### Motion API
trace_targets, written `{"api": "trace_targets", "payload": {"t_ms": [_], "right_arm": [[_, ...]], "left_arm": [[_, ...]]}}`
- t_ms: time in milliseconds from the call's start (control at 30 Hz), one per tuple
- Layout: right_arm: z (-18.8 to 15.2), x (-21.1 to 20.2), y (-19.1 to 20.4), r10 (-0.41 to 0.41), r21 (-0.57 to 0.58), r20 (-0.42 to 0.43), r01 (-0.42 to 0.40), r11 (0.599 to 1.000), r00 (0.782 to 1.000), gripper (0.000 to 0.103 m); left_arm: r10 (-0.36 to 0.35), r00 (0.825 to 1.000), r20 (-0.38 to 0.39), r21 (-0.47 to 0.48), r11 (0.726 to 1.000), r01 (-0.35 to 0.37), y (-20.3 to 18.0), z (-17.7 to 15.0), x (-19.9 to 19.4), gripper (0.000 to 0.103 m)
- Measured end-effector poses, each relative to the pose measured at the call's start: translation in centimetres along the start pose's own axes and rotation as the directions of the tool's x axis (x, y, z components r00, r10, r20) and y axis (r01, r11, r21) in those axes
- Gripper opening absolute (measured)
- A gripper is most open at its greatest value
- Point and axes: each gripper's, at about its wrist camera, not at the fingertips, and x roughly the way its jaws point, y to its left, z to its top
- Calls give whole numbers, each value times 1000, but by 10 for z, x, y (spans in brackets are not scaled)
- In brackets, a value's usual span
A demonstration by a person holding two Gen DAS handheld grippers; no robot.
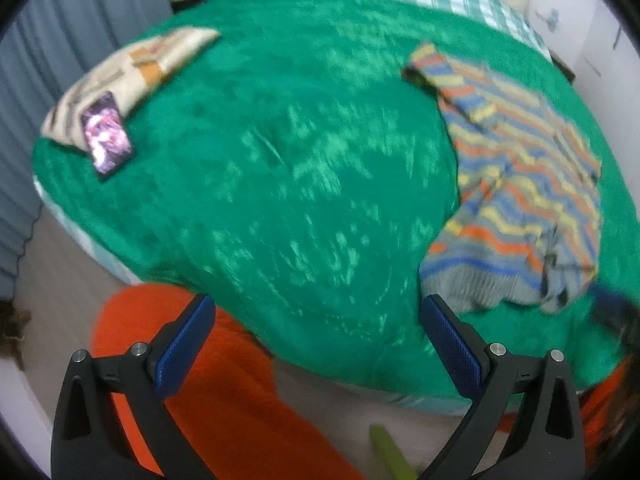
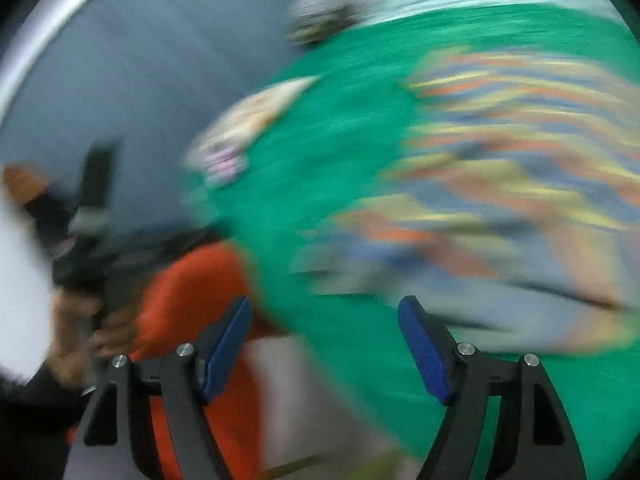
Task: Fold small clothes
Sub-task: 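Move both grippers to the sweater hem and close on its corners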
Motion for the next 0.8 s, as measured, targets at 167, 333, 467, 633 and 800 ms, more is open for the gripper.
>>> {"api": "trace_targets", "payload": {"t_ms": [167,333,467,633,800], "right_arm": [[15,-22,-33,-259,-131,-32,253,959,965,72],[20,23,-29,-325,-339,-55,288,896,944,63],[20,45,-43,-387,-298,-47,357,885,921,13],[-1,-72,-55,-322,-84,79,329,941,943,10],[-47,-150,-83,-403,59,16,401,914,915,10]], "left_arm": [[-44,998,-46,17,999,45,-19,-10,25,102],[-40,999,-4,46,998,40,-24,-15,15,102],[-13,1000,0,24,1000,13,-9,-21,12,102],[-65,998,18,-40,997,66,5,-22,11,102],[-126,992,2,-13,992,126,-13,-14,21,102]]}}
